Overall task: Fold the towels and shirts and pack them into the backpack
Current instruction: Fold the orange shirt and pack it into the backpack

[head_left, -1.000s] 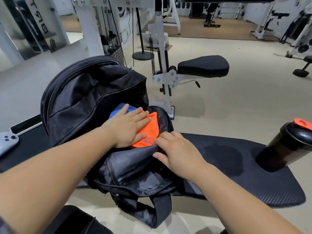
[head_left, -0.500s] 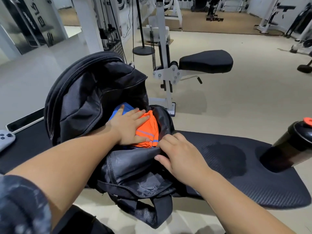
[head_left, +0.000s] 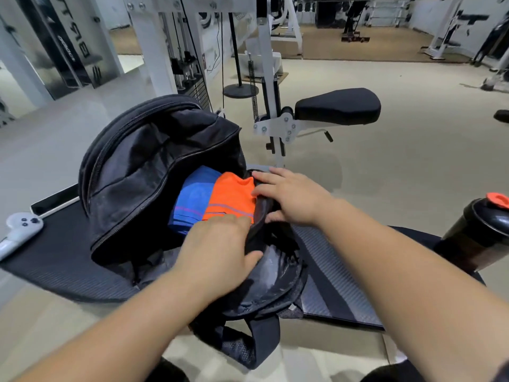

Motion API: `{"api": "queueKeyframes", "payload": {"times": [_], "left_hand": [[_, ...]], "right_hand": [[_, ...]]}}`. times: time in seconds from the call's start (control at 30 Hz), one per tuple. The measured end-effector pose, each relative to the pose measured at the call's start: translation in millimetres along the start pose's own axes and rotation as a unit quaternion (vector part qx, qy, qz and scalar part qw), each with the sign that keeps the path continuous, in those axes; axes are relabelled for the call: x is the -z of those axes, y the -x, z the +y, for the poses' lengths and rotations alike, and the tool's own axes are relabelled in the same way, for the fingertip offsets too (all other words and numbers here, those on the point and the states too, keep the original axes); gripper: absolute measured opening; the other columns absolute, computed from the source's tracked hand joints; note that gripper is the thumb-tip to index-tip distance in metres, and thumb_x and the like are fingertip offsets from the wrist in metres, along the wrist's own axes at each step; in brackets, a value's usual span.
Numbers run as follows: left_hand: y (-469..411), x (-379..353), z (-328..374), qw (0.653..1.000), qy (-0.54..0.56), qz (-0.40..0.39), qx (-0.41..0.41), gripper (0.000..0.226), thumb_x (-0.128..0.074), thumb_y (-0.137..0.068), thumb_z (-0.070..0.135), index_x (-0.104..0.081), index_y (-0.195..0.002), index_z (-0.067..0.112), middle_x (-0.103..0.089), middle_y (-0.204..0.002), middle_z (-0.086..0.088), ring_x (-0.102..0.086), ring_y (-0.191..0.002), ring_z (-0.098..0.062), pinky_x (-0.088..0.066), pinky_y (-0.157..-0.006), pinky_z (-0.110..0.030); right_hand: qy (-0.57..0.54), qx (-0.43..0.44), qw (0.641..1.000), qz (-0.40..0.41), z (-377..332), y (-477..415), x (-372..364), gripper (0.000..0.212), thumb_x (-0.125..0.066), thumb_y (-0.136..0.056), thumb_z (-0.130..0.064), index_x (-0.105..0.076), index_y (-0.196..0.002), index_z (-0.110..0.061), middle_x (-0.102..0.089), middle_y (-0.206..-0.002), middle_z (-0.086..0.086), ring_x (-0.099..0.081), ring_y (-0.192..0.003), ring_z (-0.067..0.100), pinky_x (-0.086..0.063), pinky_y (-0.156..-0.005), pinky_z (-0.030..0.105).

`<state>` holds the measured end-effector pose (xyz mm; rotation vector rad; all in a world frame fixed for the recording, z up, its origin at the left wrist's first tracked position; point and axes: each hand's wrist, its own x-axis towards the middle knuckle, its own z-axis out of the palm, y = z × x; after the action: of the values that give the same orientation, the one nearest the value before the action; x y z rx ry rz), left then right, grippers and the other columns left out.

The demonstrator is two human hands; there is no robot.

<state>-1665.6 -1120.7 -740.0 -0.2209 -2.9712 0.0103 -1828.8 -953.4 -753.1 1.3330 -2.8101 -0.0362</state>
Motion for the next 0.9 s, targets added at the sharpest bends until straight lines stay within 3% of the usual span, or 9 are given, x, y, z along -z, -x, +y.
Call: {"api": "queueKeyframes", "payload": {"times": [0.1,0.17,0.3,0.4,0.53,0.73,0.9], "left_hand": [[4,-24,-4,0.998,-0.056,0.031,-0.027,0.029,-0.077,-0.073,0.035,-0.058,-0.09,0.023,-0.065,-0.082,-0.002,-0.062,-0.076,-0.029,-0.043,-0.061,-0.039],[2,-32,-14,0.997,-0.05,0.054,-0.03,0.024,-0.077,-0.073,0.026,-0.058,-0.087,0.022,-0.064,-0.08,-0.002,-0.061,-0.074,-0.03,-0.04,-0.06,-0.038],[-10,-28,-37,0.994,-0.024,0.081,-0.073,0.028,-0.076,-0.072,0.028,-0.066,-0.098,0.023,-0.069,-0.087,-0.001,-0.063,-0.08,-0.032,-0.042,-0.065,-0.039],[-18,-18,-49,0.992,0.021,0.071,-0.101,0.038,-0.077,-0.072,0.036,-0.066,-0.108,0.035,-0.072,-0.094,0.006,-0.065,-0.088,-0.025,-0.047,-0.07,-0.038],[-26,-14,-54,0.988,0.055,0.088,-0.116,0.034,-0.083,-0.069,0.033,-0.072,-0.101,0.027,-0.073,-0.086,0.001,-0.066,-0.08,-0.029,-0.049,-0.068,-0.039],[-23,-18,-64,0.987,0.075,0.083,-0.115,0.025,-0.081,-0.07,0.027,-0.069,-0.092,0.026,-0.069,-0.08,0.005,-0.064,-0.079,-0.027,-0.049,-0.072,-0.042],[-7,-15,-82,0.991,0.075,0.078,-0.077,0.03,-0.086,-0.065,0.013,-0.066,-0.085,0.022,-0.065,-0.077,0.006,-0.061,-0.075,-0.025,-0.048,-0.074,-0.041]], "right_hand": [[0.022,0.035,0.999,0.025,2,4,-3,0.052,-0.07,-0.084,-0.054,-0.06,-0.124,-0.023,-0.035,-0.16,-0.005,-0.028,-0.149,0.031,-0.04,-0.11,0.048],[0.012,0.03,0.998,0.062,3,15,-12,0.044,-0.071,-0.082,-0.056,-0.064,-0.108,-0.02,-0.048,-0.151,-0.002,-0.041,-0.139,0.033,-0.047,-0.101,0.05],[-0.002,-0.022,0.989,0.145,0,44,-28,0.046,-0.071,-0.078,-0.061,-0.066,-0.093,-0.018,-0.063,-0.127,0.001,-0.054,-0.115,0.034,-0.051,-0.087,0.048],[0.006,-0.058,0.978,0.199,-11,72,-32,0.05,-0.069,-0.077,-0.065,-0.066,-0.089,-0.017,-0.063,-0.112,-0.001,-0.052,-0.111,0.031,-0.047,-0.086,0.043],[-0.004,-0.119,0.962,0.246,-35,105,-32,0.051,-0.061,-0.079,-0.067,-0.063,-0.081,-0.016,-0.061,-0.097,-0.001,-0.052,-0.101,0.03,-0.045,-0.084,0.043],[-0.027,-0.224,0.934,0.276,-90,121,-39,0.031,-0.071,-0.08,-0.049,-0.065,-0.088,-0.02,-0.062,-0.097,-0.004,-0.054,-0.103,0.028,-0.04,-0.082,0.042],[-0.017,-0.226,0.934,0.278,-127,112,-45,0.025,-0.068,-0.084,-0.043,-0.065,-0.102,-0.025,-0.061,-0.104,-0.006,-0.051,-0.108,0.026,-0.036,-0.088,0.041]]}}
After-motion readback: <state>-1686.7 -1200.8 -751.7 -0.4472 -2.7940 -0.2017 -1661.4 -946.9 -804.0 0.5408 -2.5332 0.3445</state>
